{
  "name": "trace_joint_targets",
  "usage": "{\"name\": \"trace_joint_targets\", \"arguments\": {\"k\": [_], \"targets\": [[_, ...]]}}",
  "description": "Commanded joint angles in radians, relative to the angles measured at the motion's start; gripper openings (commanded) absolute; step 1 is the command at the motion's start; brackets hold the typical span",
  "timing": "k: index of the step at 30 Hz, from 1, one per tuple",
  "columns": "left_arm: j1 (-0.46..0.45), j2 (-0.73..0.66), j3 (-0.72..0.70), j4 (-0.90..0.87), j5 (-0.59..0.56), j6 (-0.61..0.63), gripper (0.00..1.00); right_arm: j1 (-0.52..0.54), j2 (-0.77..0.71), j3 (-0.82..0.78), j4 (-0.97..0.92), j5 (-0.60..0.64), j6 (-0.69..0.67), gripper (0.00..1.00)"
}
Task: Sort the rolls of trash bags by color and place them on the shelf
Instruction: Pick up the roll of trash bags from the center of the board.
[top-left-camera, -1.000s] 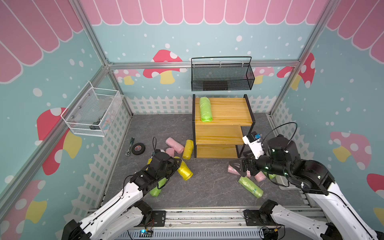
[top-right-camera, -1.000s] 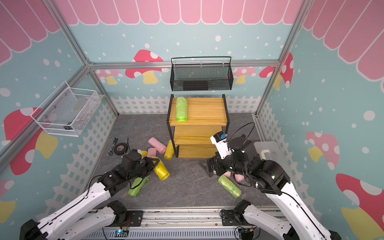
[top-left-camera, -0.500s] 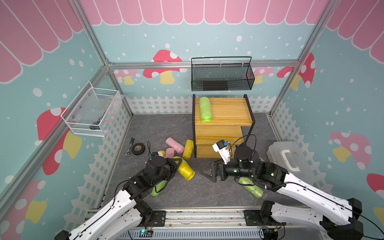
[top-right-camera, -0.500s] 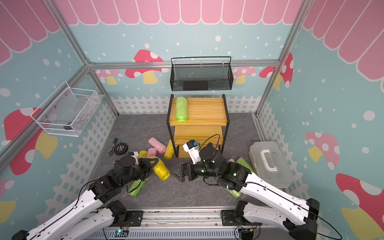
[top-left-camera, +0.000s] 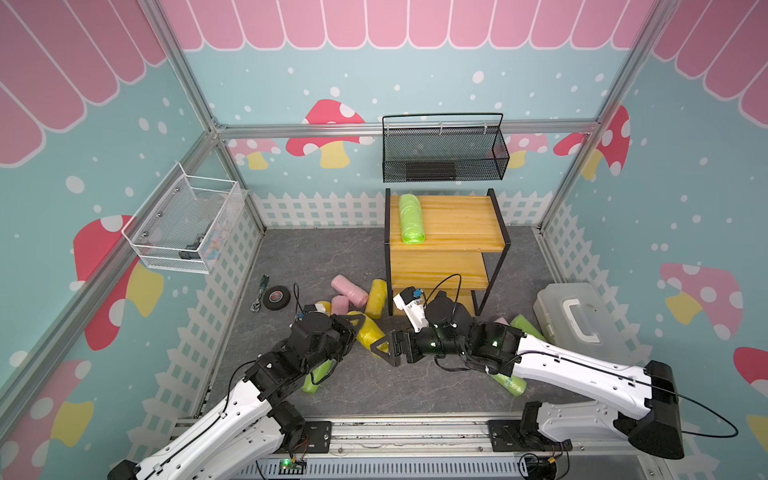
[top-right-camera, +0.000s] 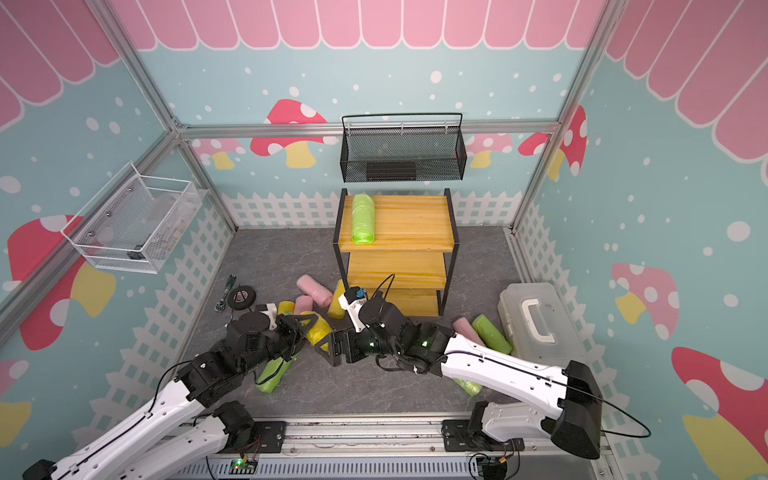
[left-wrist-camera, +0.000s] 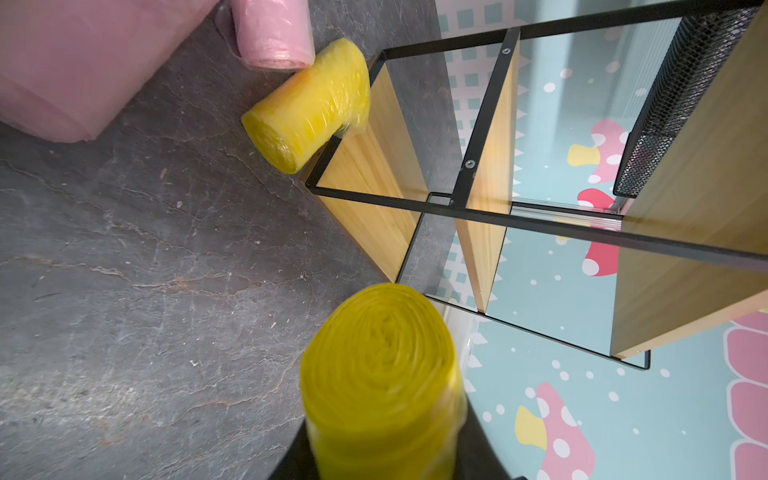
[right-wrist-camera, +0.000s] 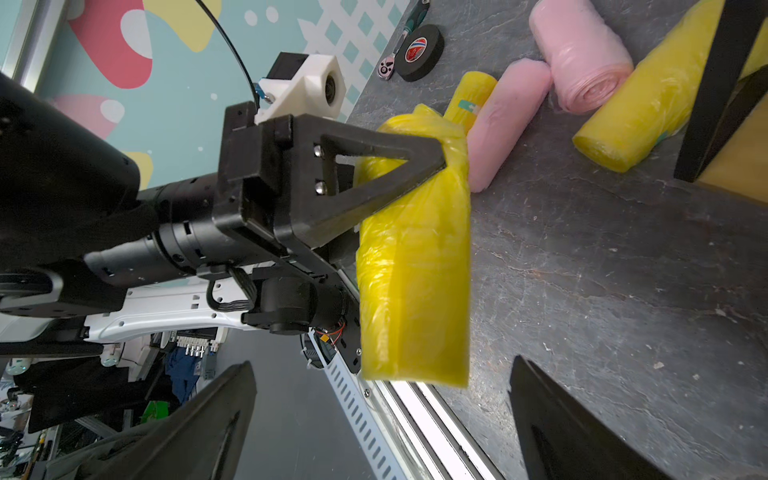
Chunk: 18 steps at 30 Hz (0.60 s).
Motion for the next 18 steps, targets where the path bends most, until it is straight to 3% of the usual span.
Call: {"name": "trace_joint_targets", "arguments": {"k": [1, 13, 18], "targets": [[-0.005, -0.012, 0.028, 0.044, -0.006, -0.020, 0.00, 0.006, 0.035, 0.010, 0.055, 0.025, 0.025, 0.97], [-0.006, -0.036, 0.011, 0.056, -0.008, -0.042, 0.00, 0.007, 0.094, 0.019, 0.093, 0.032, 0.053, 0.65], [-0.006, -0.031, 0.005, 0.070, -0.008, -0.046, 0.00, 0.008, 0.111, 0.018, 0.100, 0.032, 0.068, 0.59]]}}
